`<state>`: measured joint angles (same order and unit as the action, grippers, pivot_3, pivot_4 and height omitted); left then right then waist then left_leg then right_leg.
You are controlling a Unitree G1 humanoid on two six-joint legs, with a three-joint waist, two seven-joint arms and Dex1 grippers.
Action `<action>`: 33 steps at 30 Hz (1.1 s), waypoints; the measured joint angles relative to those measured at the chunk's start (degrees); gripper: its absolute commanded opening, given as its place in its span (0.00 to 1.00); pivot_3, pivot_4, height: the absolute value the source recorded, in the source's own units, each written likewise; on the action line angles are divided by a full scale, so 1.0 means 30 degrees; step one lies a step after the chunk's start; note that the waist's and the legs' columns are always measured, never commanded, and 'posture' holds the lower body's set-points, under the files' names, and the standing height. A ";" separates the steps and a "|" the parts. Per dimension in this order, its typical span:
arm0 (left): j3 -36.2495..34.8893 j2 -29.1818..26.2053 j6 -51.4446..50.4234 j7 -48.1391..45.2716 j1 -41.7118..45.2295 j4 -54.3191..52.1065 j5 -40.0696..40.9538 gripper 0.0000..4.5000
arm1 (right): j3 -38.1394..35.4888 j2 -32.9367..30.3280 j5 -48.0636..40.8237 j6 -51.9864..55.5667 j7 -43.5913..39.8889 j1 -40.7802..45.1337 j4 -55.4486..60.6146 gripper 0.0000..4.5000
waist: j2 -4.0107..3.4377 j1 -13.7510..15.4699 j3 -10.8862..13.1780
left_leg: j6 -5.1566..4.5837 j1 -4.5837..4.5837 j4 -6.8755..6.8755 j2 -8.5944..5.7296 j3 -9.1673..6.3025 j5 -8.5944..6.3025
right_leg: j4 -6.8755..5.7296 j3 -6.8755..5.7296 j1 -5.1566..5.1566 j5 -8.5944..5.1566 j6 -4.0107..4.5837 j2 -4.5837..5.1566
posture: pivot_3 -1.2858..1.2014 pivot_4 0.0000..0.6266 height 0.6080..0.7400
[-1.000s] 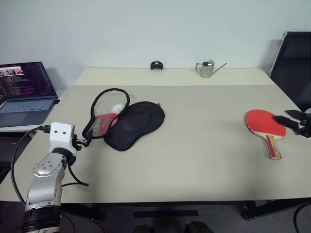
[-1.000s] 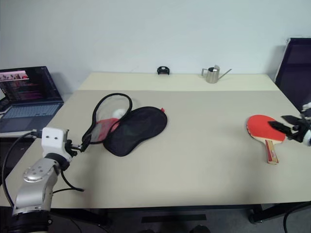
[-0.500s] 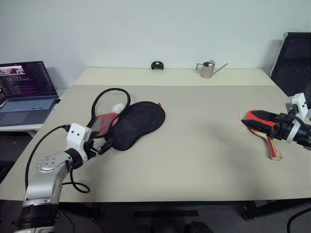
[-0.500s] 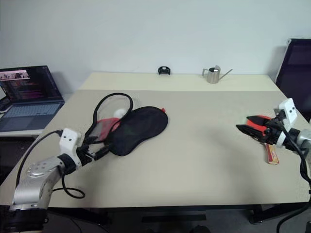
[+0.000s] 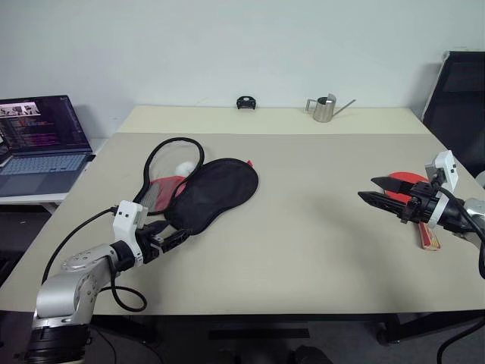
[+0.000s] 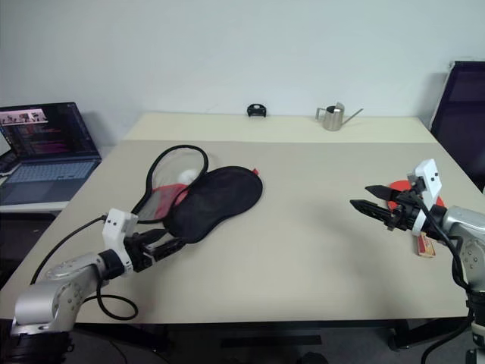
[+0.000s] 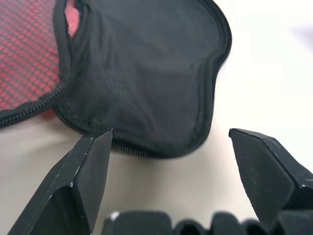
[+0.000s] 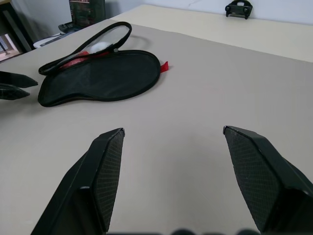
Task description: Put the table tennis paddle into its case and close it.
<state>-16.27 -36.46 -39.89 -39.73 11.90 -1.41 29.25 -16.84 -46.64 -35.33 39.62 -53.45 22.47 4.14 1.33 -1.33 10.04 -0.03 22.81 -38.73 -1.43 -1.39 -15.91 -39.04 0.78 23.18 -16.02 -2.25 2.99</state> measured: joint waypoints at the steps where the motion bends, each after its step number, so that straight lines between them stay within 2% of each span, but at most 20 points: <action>1: -0.0070 0.0105 -0.0048 0.0229 0.0140 0.0125 0.0002 0.92 | 0.0000 0.0013 -0.0022 0.0017 0.0030 -0.0009 0.0041 0.79 | -0.0001 -0.0006 0.0000 | 0.0000 -0.0001 0.0000 0.0000 0.0003 0.0000 | 0.0000 0.0004 -0.0001 0.0000 0.0000 0.0000 | 0.52 0.24 1.00; 12: -0.0647 0.0987 -0.1428 0.2571 0.2311 0.3160 -0.0031 0.92 | 0.0001 0.0219 -0.0386 0.0091 0.0489 -0.0407 0.0438 0.79 | 0.0002 -0.0006 0.0000 | 0.0000 0.0002 -0.0007 -0.0003 0.0002 0.0000 | 0.0000 0.0006 0.0000 0.0001 -0.0001 -0.0002 | 0.52 0.24 1.00; 21: -0.0484 0.1524 -0.1721 0.2705 0.3416 0.4110 -0.0096 0.92 | -0.0011 0.0218 -0.0611 0.0212 0.0949 -0.0438 0.0677 0.79 | 0.0001 0.0072 -0.0002 | 0.0002 0.0000 -0.0015 -0.0008 -0.0001 0.0002 | -0.0006 0.0002 -0.0003 0.0002 -0.0001 0.0000 | 0.52 0.24 1.00; 28: 0.0065 0.2088 -0.1704 0.2655 0.4571 0.5139 -0.0296 0.92 | -0.0015 0.0221 -0.0618 0.0211 0.1197 -0.0424 0.0676 0.79 | -0.0021 0.0581 -0.0017 | 0.0003 -0.0005 -0.0039 -0.0019 -0.0007 0.0003 | -0.0012 -0.0003 -0.0019 0.0010 -0.0005 0.0001 | 0.52 0.24 1.00; 31: 0.0213 0.2302 -0.1775 0.2603 0.5234 0.5894 -0.0419 0.79 | -0.0015 0.0221 -0.0618 0.0210 0.1257 -0.0405 0.0675 0.79 | -0.0023 0.0745 -0.0019 | 0.0002 -0.0005 -0.0046 -0.0026 -0.0016 0.0004 | -0.0012 -0.0009 -0.0025 0.0013 -0.0007 0.0002 | 0.52 0.24 1.00; 33: 0.0324 0.2559 -0.1750 0.2606 0.5513 0.6232 -0.0538 0.64 | -0.0015 0.0222 -0.0620 0.0210 0.1281 -0.0392 0.0676 0.79 | -0.0021 0.0789 -0.0020 | 0.0001 -0.0002 -0.0047 -0.0030 -0.0015 0.0004 | -0.0009 -0.0006 -0.0026 0.0015 -0.0009 0.0004 | 0.52 0.24 1.00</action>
<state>-15.30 -28.79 -45.14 -31.91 28.44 17.29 27.64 -16.89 -45.98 -37.19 40.25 -49.60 21.30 6.17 1.27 1.03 9.98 -0.02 22.81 -38.87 -1.53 -1.43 -15.90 -39.07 0.76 23.10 -15.98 -2.27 3.01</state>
